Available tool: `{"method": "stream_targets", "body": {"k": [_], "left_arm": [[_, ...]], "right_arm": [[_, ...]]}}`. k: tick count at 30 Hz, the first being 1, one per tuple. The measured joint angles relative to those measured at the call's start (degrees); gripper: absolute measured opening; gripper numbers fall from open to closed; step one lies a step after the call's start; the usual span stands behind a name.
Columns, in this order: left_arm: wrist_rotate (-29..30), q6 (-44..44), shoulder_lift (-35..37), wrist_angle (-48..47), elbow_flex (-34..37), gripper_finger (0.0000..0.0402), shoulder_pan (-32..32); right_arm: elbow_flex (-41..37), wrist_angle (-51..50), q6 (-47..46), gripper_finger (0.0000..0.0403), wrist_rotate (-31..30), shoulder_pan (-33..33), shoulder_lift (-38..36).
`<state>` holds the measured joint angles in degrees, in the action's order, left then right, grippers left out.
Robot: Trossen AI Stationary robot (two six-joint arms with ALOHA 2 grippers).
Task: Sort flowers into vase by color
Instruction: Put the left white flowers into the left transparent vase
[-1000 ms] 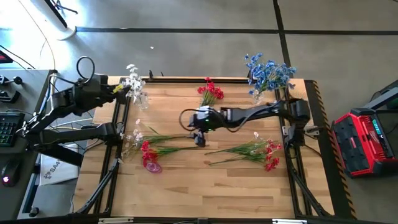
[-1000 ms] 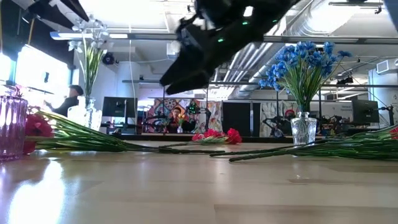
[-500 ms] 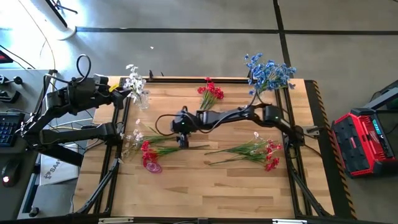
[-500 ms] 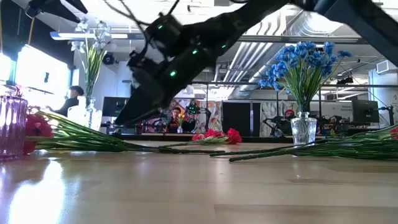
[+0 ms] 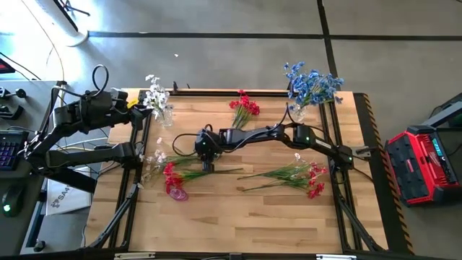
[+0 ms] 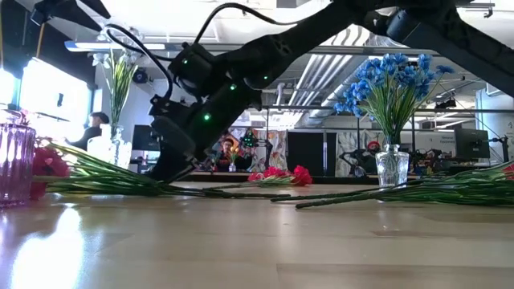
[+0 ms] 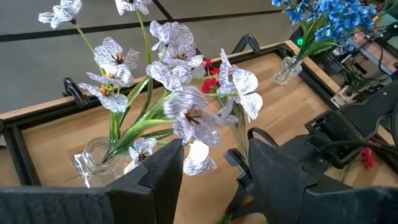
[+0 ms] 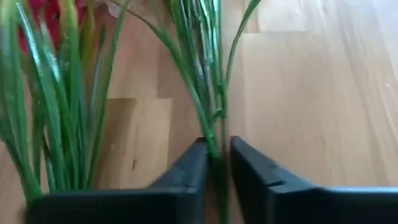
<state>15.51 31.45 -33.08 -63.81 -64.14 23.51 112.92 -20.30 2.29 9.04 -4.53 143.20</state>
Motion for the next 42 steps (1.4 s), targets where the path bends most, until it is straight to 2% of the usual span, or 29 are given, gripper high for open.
{"method": "stream_targets", "body": {"k": [2,11,24,28,34,42], "left_arm": [[-0.3,1.1,0.0,0.0,0.0,0.0167,0.0],[-1.8,3.4,2.2,0.8,0.0,0.0167,0.0],[-1.8,4.0,9.2,8.1,0.0,0.0167,0.0],[-1.9,3.9,8.9,8.0,0.0,0.0167,0.0],[-2.5,3.7,8.6,8.0,0.0,0.0167,0.0],[-3.0,0.8,8.6,9.1,0.0,0.0167,0.0]], "right_arm": [[0.0,-0.7,-0.9,0.0012,0.1,-0.4,-0.1],[-0.1,-3.6,-5.3,0.0003,2.0,-1.9,-2.7],[-0.2,-1.7,-5.1,0.0001,1.5,-5.1,-15.2],[-0.2,-1.9,-2.6,0.0000,6.8,-5.1,-18.0],[-0.2,-4.8,-2.0,0.0000,19.4,-4.8,-21.4],[-0.3,-3.1,-2.4,0.0000,21.6,-4.3,-26.8]]}}
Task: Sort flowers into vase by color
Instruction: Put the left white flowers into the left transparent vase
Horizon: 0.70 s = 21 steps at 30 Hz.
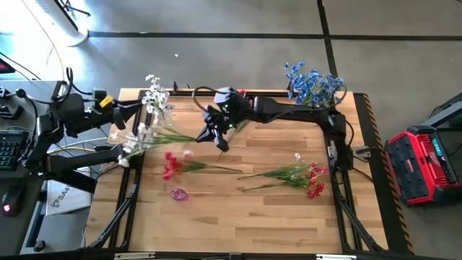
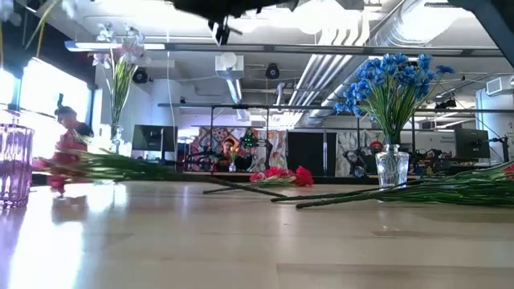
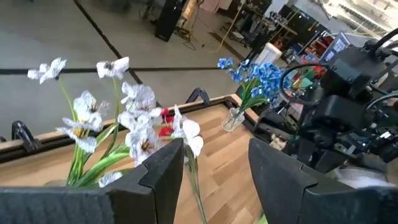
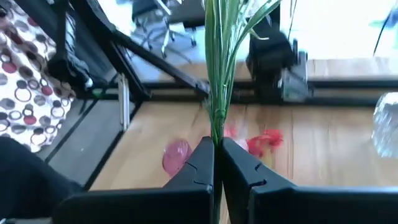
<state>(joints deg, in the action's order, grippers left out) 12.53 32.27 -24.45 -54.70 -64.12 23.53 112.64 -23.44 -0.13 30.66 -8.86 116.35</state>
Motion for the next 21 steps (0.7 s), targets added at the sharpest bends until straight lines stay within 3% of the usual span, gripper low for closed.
{"method": "stream_targets", "body": {"k": [11,21], "left_arm": [[-0.8,-4.0,-0.1,8.6,0.0,0.0167,0.0],[-10.4,-3.9,-2.2,19.3,6.8,0.0167,0.0]], "right_arm": [[0.0,8.8,-1.7,0.0000,-6.6,-0.1,-6.4],[0.0,26.2,-5.3,0.0000,-7.2,-0.2,-8.0]]}}
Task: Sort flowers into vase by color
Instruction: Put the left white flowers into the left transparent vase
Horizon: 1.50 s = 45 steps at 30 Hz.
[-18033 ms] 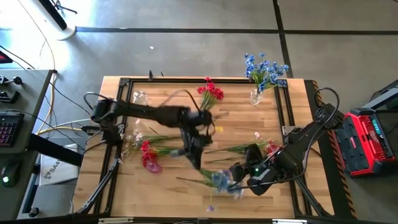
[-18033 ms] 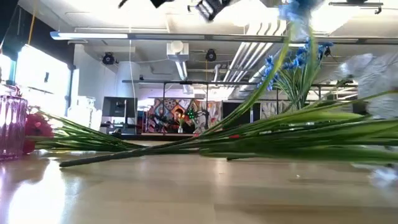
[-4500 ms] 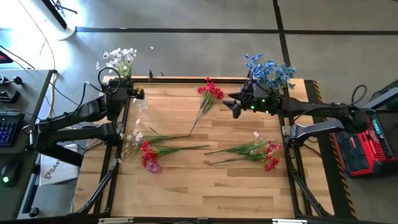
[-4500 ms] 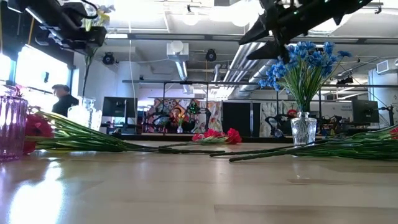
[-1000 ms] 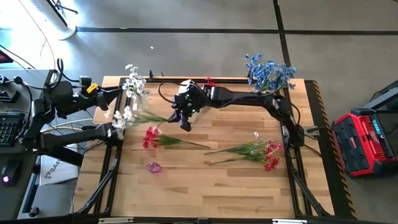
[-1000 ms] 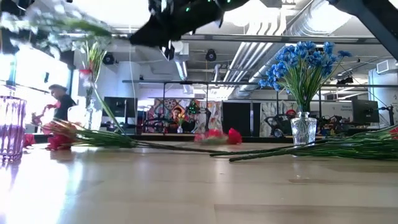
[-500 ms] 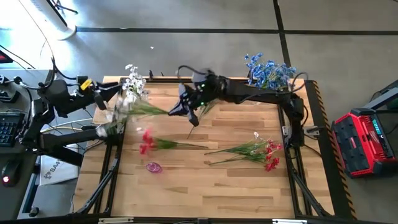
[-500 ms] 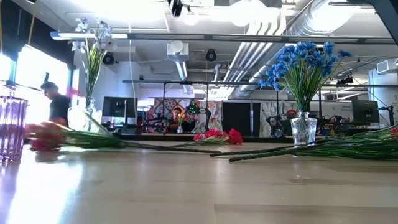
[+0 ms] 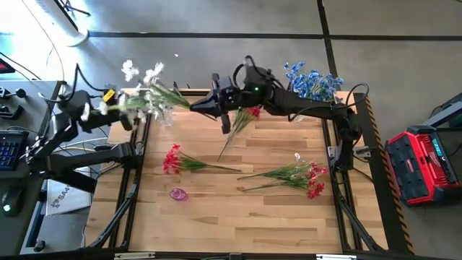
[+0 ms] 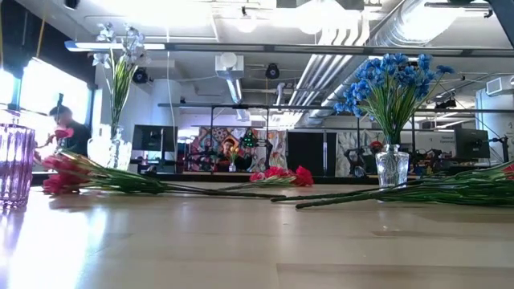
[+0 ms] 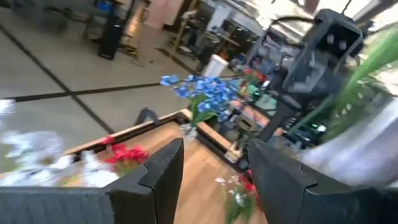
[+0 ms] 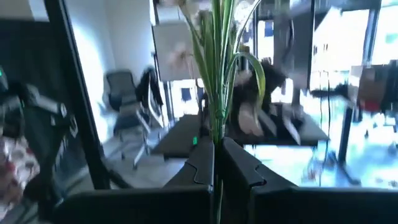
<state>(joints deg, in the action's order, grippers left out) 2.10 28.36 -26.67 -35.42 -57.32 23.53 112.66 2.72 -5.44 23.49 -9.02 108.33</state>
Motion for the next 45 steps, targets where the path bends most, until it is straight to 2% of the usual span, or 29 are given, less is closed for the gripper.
{"method": "stream_targets", "body": {"k": [3,7,11,20,27,33,38,41,45], "left_arm": [[-2.8,-0.4,-1.2,6.3,2.5,0.0167,0.0],[-6.2,-3.4,-3.6,15.7,5.6,0.0167,-0.2],[-6.5,-6.8,-7.0,26.4,7.7,0.0167,-1.4],[-6.1,-13.5,-18.0,50.0,8.2,0.0167,-2.3],[-6.5,-13.5,-22.5,55.5,8.3,0.0167,-2.3],[-6.7,-13.6,-20.4,56.8,8.3,0.0167,-2.2],[-6.1,-14.4,-19.0,56.3,8.3,0.0164,-1.7],[-5.7,-13.6,-19.0,55.5,8.3,0.0133,-1.7],[-5.4,-14.0,-19.0,53.9,8.3,0.0043,-1.7]], "right_arm": [[0.0,3.7,-0.6,0.0000,-1.0,-0.2,-0.1],[0.0,4.6,-0.6,0.0000,-5.3,-0.8,-0.1],[0.0,4.8,-0.6,0.0000,-10.4,-1.2,-0.1],[-0.9,2.6,-1.1,0.0000,-14.1,-1.2,0.4],[-1.0,1.5,-1.6,0.0000,-14.6,-1.3,0.4],[-1.1,-3.6,1.5,0.0000,-16.1,-1.2,0.5],[-1.1,-4.1,2.9,0.0000,-16.2,-1.1,0.5],[-1.1,-4.2,2.9,0.0000,-16.2,-1.1,0.5],[-1.1,-5.2,2.7,0.0000,-16.2,-1.4,0.5]]}}
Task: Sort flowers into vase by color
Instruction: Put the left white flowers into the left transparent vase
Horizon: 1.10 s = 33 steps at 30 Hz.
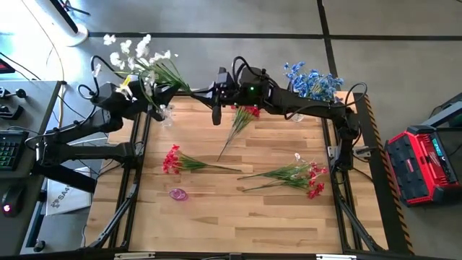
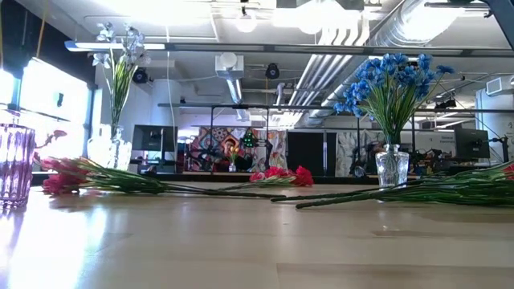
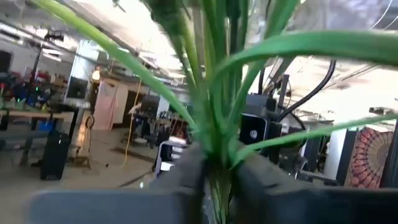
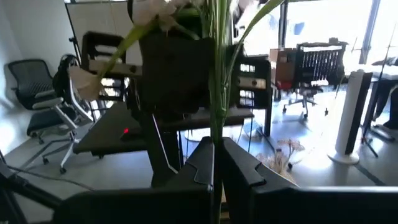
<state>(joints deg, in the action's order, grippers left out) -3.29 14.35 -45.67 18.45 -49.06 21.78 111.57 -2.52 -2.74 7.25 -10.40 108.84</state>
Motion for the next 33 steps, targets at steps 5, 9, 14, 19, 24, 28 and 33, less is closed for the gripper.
{"method": "stream_targets", "body": {"k": [5,9,14,19,24,28,33], "left_arm": [[0.7,-0.6,2.0,-6.6,-0.1,0.0012,0.0],[5.6,-2.4,5.2,-18.0,-4.3,0.0004,0.0],[9.6,-8.4,6.6,-28.9,-12.5,0.0002,0.0],[22.0,-14.1,4.7,-46.0,-22.5,0.0001,0.0],[38.6,-14.1,3.3,-60.4,-27.0,0.0001,0.0],[48.0,-12.7,3.6,-64.4,-26.3,0.0001,0.0],[59.0,-10.8,4.1,-66.7,-24.3,0.0000,0.0]], "right_arm": [[0.1,-5.5,-2.8,0.0015,0.5,-1.1,0.0],[0.1,-13.1,-5.0,0.0067,1.8,-2.5,-0.1],[0.1,-23.7,-8.8,0.0143,-2.7,-3.7,-0.1],[0.0,-26.9,-8.8,0.0189,-5.3,-4.6,0.0],[0.0,-26.9,-9.0,0.0200,-5.7,-4.8,0.0],[0.0,-26.9,-8.9,0.0199,-7.0,-4.7,0.0],[0.0,-26.9,-8.8,0.0195,-7.2,-4.7,0.0]]}}
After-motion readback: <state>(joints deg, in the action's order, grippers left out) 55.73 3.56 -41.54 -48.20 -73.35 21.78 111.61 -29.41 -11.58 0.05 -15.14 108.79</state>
